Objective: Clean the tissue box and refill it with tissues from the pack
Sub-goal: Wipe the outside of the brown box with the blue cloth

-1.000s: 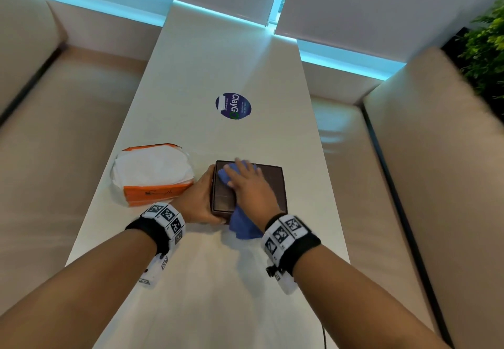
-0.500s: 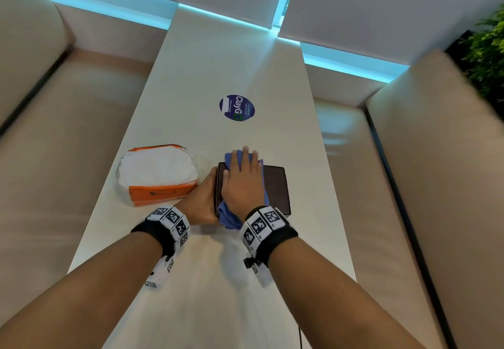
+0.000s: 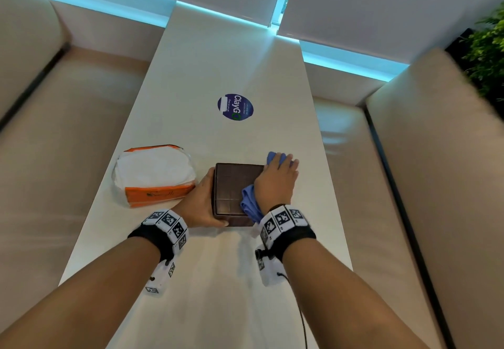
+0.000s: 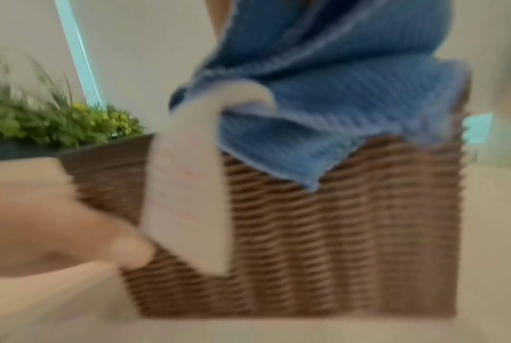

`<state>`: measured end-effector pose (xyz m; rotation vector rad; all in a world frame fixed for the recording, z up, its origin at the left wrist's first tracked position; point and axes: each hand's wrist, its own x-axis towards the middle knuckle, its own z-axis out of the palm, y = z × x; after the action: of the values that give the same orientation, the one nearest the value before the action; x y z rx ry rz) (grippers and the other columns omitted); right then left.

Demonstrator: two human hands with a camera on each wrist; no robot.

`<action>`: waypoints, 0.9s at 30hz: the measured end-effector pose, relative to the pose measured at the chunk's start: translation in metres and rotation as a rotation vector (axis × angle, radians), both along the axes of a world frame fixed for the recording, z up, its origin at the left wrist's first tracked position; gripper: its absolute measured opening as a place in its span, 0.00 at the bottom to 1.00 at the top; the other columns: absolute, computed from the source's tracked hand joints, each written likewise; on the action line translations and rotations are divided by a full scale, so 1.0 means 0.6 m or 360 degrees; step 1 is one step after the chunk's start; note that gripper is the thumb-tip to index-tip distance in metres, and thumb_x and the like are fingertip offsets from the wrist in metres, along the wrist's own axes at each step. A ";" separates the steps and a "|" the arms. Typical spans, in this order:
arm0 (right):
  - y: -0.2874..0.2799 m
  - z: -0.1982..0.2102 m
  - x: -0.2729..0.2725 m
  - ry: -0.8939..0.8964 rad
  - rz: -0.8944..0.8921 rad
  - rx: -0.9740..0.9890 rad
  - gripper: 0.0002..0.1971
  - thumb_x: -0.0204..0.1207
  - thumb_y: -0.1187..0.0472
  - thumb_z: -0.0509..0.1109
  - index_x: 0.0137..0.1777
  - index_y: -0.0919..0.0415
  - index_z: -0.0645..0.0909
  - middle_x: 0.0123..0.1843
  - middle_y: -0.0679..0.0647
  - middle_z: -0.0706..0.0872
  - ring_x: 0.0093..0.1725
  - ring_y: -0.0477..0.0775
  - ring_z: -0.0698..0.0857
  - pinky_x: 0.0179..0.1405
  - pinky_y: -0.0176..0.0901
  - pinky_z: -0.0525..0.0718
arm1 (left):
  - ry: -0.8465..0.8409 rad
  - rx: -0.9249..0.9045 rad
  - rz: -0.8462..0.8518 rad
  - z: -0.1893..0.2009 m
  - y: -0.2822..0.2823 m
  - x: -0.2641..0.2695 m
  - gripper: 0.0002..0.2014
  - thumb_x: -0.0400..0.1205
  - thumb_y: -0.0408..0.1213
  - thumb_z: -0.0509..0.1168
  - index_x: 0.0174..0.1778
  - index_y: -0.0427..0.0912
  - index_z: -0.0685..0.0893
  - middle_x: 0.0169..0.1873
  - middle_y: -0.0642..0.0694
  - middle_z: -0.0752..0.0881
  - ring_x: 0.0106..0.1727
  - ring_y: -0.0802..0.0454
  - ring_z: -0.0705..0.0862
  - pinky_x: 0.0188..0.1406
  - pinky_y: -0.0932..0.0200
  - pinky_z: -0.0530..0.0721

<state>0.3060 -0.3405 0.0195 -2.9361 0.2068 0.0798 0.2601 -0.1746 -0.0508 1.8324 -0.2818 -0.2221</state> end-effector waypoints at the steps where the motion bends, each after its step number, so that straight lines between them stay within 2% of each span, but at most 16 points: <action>1: 0.012 -0.001 -0.013 -0.0039 0.0114 -0.0041 0.26 0.85 0.61 0.50 0.82 0.67 0.53 0.83 0.69 0.55 0.83 0.69 0.53 0.82 0.60 0.53 | 0.0007 -0.0017 0.0009 0.002 -0.001 0.000 0.61 0.54 0.52 0.84 0.78 0.42 0.56 0.72 0.45 0.71 0.74 0.59 0.74 0.73 0.57 0.75; 3: 0.043 -0.005 -0.032 -0.0096 0.0395 -0.0015 0.25 0.85 0.61 0.49 0.82 0.67 0.55 0.83 0.67 0.57 0.83 0.68 0.55 0.82 0.60 0.52 | 0.0059 -0.0044 0.0024 0.002 -0.002 0.000 0.59 0.58 0.62 0.80 0.77 0.38 0.58 0.74 0.42 0.70 0.74 0.56 0.73 0.75 0.54 0.73; 5: 0.078 -0.007 -0.036 -0.0057 0.0728 0.0104 0.25 0.86 0.61 0.49 0.82 0.66 0.56 0.84 0.66 0.56 0.83 0.66 0.54 0.83 0.60 0.50 | 0.0050 -0.0028 0.0021 0.000 -0.005 0.002 0.58 0.63 0.64 0.77 0.79 0.36 0.56 0.80 0.41 0.63 0.78 0.55 0.66 0.79 0.63 0.65; 7: 0.104 -0.005 -0.025 0.0003 0.0987 0.0143 0.24 0.86 0.62 0.51 0.81 0.65 0.58 0.84 0.64 0.57 0.84 0.65 0.52 0.83 0.59 0.49 | 0.0140 0.0020 0.0098 0.006 -0.004 -0.006 0.55 0.59 0.65 0.76 0.75 0.39 0.59 0.82 0.40 0.52 0.79 0.54 0.59 0.79 0.71 0.58; 8: 0.111 -0.004 -0.016 0.0019 0.1082 0.0121 0.24 0.86 0.62 0.51 0.81 0.65 0.59 0.84 0.63 0.57 0.84 0.65 0.52 0.82 0.60 0.51 | 0.0187 -0.0003 0.0151 0.011 -0.004 -0.008 0.52 0.56 0.68 0.73 0.70 0.43 0.61 0.81 0.39 0.51 0.76 0.55 0.58 0.77 0.76 0.57; 9: 0.112 -0.004 -0.007 0.0024 0.1144 0.0093 0.24 0.85 0.62 0.51 0.81 0.64 0.60 0.84 0.62 0.58 0.84 0.65 0.52 0.81 0.60 0.52 | 0.0158 -0.0040 0.0140 0.017 -0.005 -0.009 0.51 0.57 0.66 0.71 0.70 0.44 0.60 0.81 0.34 0.55 0.75 0.56 0.60 0.72 0.82 0.59; 10: 0.107 -0.005 0.002 0.0020 0.1147 0.0071 0.24 0.86 0.61 0.51 0.81 0.63 0.60 0.84 0.61 0.59 0.84 0.64 0.52 0.81 0.61 0.53 | 0.0121 -0.0044 0.0108 0.019 -0.008 -0.008 0.54 0.57 0.63 0.74 0.74 0.42 0.58 0.82 0.35 0.59 0.75 0.59 0.63 0.69 0.85 0.60; 11: 0.097 -0.004 0.009 0.0009 0.1088 0.0064 0.24 0.86 0.60 0.52 0.81 0.62 0.60 0.84 0.61 0.60 0.84 0.64 0.52 0.81 0.61 0.53 | 0.0066 -0.0033 0.0070 0.020 -0.009 -0.006 0.59 0.57 0.61 0.78 0.78 0.46 0.54 0.81 0.42 0.63 0.77 0.63 0.65 0.71 0.82 0.63; 12: 0.081 -0.004 0.016 -0.0004 0.0981 0.0060 0.24 0.86 0.60 0.52 0.81 0.62 0.60 0.84 0.61 0.60 0.84 0.64 0.53 0.81 0.61 0.54 | 0.0037 -0.0019 0.0064 0.014 -0.007 -0.003 0.61 0.56 0.62 0.81 0.79 0.50 0.53 0.79 0.48 0.66 0.77 0.64 0.67 0.74 0.73 0.68; 14: 0.039 -0.007 0.030 -0.0026 0.0701 0.0023 0.24 0.85 0.61 0.52 0.81 0.62 0.60 0.83 0.62 0.61 0.84 0.64 0.54 0.81 0.60 0.54 | 0.0024 -0.0010 0.0087 0.010 -0.003 -0.003 0.59 0.55 0.56 0.83 0.78 0.49 0.56 0.74 0.47 0.72 0.75 0.57 0.74 0.74 0.52 0.76; 16: -0.003 -0.011 0.037 -0.0043 0.0424 0.0052 0.23 0.85 0.62 0.51 0.80 0.62 0.62 0.82 0.62 0.63 0.82 0.65 0.58 0.79 0.60 0.59 | 0.0005 0.0053 0.0100 0.005 0.001 -0.004 0.60 0.54 0.48 0.84 0.78 0.46 0.56 0.71 0.45 0.74 0.72 0.53 0.77 0.71 0.44 0.79; 19: -0.034 -0.007 0.030 -0.0033 0.0005 0.0449 0.20 0.87 0.62 0.50 0.76 0.64 0.68 0.74 0.65 0.74 0.73 0.65 0.72 0.66 0.54 0.73 | -0.0009 0.0095 0.0094 -0.004 0.004 0.000 0.61 0.54 0.45 0.84 0.80 0.47 0.54 0.72 0.46 0.73 0.73 0.54 0.76 0.72 0.45 0.78; 21: -0.041 -0.001 0.031 0.0036 -0.0163 0.0681 0.19 0.88 0.59 0.50 0.73 0.65 0.72 0.68 0.67 0.80 0.66 0.67 0.78 0.61 0.51 0.75 | 0.0001 0.0093 0.0077 -0.003 0.004 0.000 0.61 0.54 0.45 0.83 0.79 0.49 0.54 0.72 0.47 0.72 0.74 0.56 0.75 0.72 0.51 0.78; 24: -0.072 0.006 0.048 0.0181 -0.0213 0.1041 0.20 0.87 0.59 0.51 0.70 0.68 0.75 0.66 0.67 0.81 0.65 0.64 0.79 0.64 0.49 0.75 | 0.0015 0.0092 0.0052 0.004 0.002 -0.001 0.59 0.54 0.45 0.82 0.77 0.55 0.53 0.71 0.50 0.72 0.73 0.63 0.74 0.71 0.59 0.76; 27: -0.123 -0.003 0.042 0.0329 -0.0242 0.1302 0.19 0.87 0.61 0.52 0.66 0.74 0.77 0.58 0.66 0.83 0.53 0.54 0.79 0.54 0.43 0.76 | 0.0001 0.0135 0.0047 0.002 0.008 0.000 0.61 0.55 0.44 0.83 0.80 0.47 0.53 0.72 0.49 0.72 0.74 0.58 0.74 0.75 0.51 0.75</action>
<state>0.3311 -0.4144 0.0176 -2.0894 0.3320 0.3527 0.2602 -0.1699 -0.0499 1.9190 -0.2483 -0.2166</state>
